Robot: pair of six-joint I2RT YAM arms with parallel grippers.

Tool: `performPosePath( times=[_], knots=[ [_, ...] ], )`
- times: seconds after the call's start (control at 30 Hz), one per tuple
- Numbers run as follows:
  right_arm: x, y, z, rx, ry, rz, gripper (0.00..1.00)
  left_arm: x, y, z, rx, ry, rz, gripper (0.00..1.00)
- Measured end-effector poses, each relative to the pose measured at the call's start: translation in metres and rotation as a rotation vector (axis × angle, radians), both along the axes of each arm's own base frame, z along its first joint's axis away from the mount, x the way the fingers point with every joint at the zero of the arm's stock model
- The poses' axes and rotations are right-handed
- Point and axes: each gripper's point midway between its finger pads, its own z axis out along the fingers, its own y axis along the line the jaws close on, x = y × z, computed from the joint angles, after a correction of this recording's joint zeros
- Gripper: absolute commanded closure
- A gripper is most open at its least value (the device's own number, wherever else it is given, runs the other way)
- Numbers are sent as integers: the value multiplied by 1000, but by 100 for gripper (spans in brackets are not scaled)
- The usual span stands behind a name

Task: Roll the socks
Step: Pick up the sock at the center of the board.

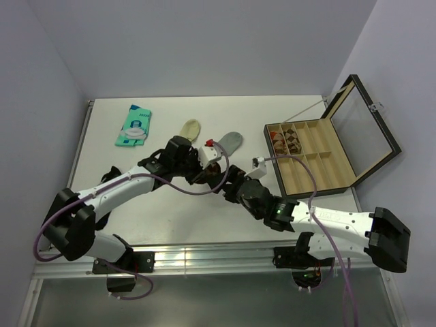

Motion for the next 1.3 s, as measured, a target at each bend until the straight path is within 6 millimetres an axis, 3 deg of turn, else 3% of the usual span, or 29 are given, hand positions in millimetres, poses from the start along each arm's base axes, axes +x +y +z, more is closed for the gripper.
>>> performPosePath(
  times=[0.23, 0.37, 0.5, 0.7, 0.9, 1.07, 1.3],
  knots=[
    [-1, -23, -24, 68, 191, -169, 6, 26, 3, 39, -93, -127, 149, 100],
    [1, -28, -24, 122, 243, -236, 5, 31, 5, 61, -155, -188, 187, 100],
    [9, -28, -11, 195, 259, -285, 5, 33, 5, 72, -194, -223, 204, 100],
    [29, -32, 16, 288, 244, -347, 4, 32, 8, 72, -201, -235, 221, 100],
    [49, -17, 53, 363, 216, -354, 4, 28, 4, 71, -209, -239, 220, 100],
    [60, -3, 57, 358, 225, -352, 4, 24, -2, 73, -213, -246, 206, 100],
    [65, -2, 49, 341, 236, -362, 4, 21, -6, 74, -217, -248, 196, 100]
  ],
)
